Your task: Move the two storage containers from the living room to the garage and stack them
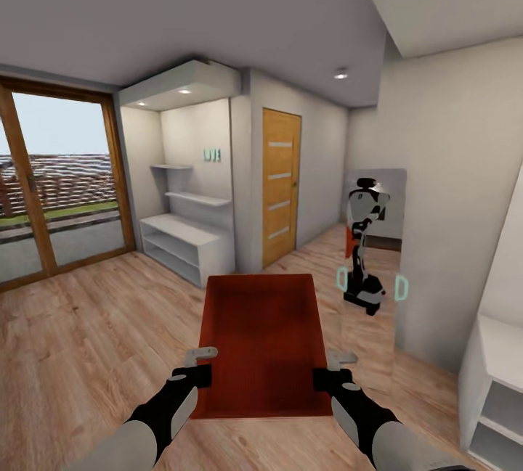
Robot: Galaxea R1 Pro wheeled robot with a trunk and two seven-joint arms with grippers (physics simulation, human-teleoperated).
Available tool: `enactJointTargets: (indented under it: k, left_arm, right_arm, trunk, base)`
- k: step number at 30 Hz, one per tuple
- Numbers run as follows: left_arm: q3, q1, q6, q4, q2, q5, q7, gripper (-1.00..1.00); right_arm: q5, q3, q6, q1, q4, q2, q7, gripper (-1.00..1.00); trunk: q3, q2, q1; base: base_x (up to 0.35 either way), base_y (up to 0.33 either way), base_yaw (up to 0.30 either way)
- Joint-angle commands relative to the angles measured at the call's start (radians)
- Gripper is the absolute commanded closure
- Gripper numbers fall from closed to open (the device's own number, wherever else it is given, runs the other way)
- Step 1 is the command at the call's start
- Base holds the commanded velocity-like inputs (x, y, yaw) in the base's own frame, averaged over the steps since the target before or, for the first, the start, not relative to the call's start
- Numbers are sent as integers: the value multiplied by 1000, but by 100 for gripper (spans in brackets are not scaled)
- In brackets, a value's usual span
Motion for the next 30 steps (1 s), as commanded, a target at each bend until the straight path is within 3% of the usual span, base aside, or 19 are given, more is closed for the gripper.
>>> enactJointTargets:
  k: [1,24,25,30]
  left_arm:
    - [8,0,-29,-5,19,-12,11,100]
    - [9,0,-29,-5,20,-12,11,100]
    - [2,0,-2,-7,6,15,7,100]
    - [-28,1,-3,-7,16,42,7,100]
  right_arm:
    - [-11,-23,-2,0,3,-1,-102,100]
    - [-11,-23,-5,0,3,-1,-106,100]
    - [-7,12,-8,0,6,4,0,100]
    - [22,-16,-8,0,8,5,-3,100]
  trunk:
    - [0,-1,1]
    - [0,-1,1]
    - [0,-1,1]
    - [0,-1,1]
  base:
    - [322,0,0]
    - [322,0,0]
    - [0,0,0]
    - [0,0,0]
